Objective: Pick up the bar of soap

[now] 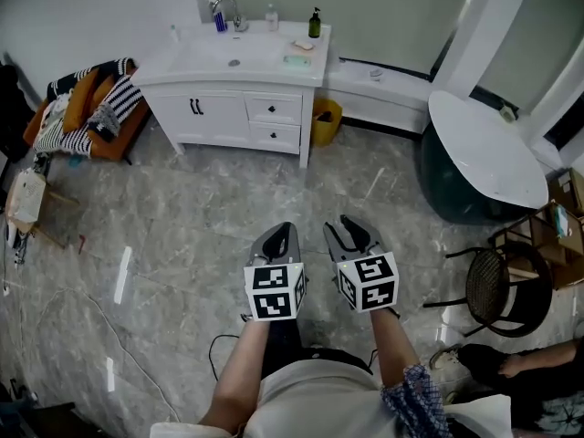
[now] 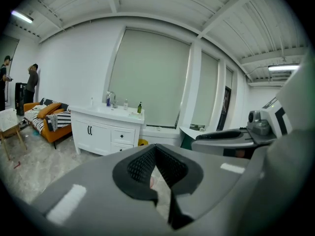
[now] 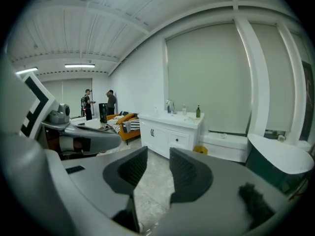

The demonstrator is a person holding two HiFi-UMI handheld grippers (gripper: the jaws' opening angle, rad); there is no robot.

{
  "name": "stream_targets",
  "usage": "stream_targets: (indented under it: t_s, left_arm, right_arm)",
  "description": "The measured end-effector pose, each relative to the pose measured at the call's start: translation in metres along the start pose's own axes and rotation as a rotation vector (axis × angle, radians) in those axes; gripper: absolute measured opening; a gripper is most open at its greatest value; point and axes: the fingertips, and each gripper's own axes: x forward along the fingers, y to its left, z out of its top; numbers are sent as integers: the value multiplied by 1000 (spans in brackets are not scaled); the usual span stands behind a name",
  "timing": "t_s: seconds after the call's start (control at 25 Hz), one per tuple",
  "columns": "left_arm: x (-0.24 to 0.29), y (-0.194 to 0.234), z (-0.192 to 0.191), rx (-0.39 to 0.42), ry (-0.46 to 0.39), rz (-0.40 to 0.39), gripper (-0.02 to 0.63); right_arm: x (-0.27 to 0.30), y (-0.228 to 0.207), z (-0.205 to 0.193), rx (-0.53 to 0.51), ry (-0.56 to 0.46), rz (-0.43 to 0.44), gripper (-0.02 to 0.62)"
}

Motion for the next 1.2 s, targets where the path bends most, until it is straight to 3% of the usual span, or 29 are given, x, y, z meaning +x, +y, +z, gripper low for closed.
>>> stream_targets:
  t_s: [0.6, 1.2]
  left_arm:
    - [61, 75, 49, -10, -6, -17, 6]
    - [81, 111, 50, -5, 20, -30, 6]
  right_arm:
    - [92, -7, 45, -16, 14, -44, 132]
    - [130, 1, 40, -22, 59, -53, 132]
